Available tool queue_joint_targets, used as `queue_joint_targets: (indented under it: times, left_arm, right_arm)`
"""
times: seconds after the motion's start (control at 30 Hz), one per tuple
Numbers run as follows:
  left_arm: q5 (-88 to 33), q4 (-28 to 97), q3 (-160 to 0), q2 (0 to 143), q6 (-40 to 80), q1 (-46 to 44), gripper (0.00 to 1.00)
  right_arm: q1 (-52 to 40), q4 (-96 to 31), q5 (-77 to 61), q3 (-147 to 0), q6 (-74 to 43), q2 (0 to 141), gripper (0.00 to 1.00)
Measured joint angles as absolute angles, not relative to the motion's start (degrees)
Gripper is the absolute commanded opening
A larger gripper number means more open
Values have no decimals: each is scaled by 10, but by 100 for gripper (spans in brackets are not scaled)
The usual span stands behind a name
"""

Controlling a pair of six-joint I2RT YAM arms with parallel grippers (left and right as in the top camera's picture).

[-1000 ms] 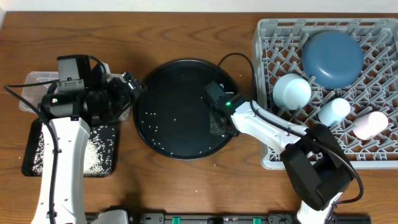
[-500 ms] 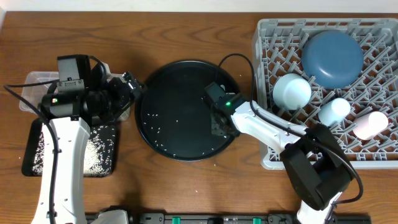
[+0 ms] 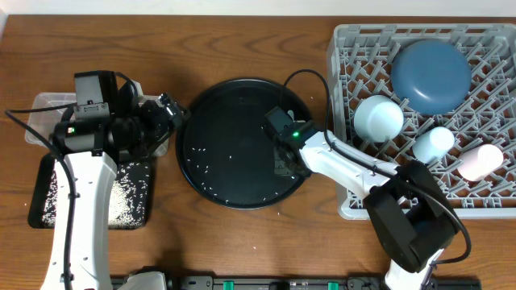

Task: Sort waste into correct bins and load items into the dishwasher rack

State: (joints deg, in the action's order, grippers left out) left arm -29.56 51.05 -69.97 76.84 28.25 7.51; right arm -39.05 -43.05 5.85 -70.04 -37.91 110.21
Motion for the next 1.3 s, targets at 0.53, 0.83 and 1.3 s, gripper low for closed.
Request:
queue_joint_targets:
  times: [0.53, 0.83, 1.3]
  left_arm:
    - [-296, 510, -700, 768, 283, 75, 98]
    - [-296, 510, -700, 768, 283, 75, 98]
    - [-296, 510, -700, 768, 283, 75, 98]
  right_arm:
    - [-390, -472, 61, -695, -366, 1092, 1]
    - [-390, -473, 63, -695, -366, 1092, 1]
    - [-390, -497, 89, -693, -366, 1091, 1]
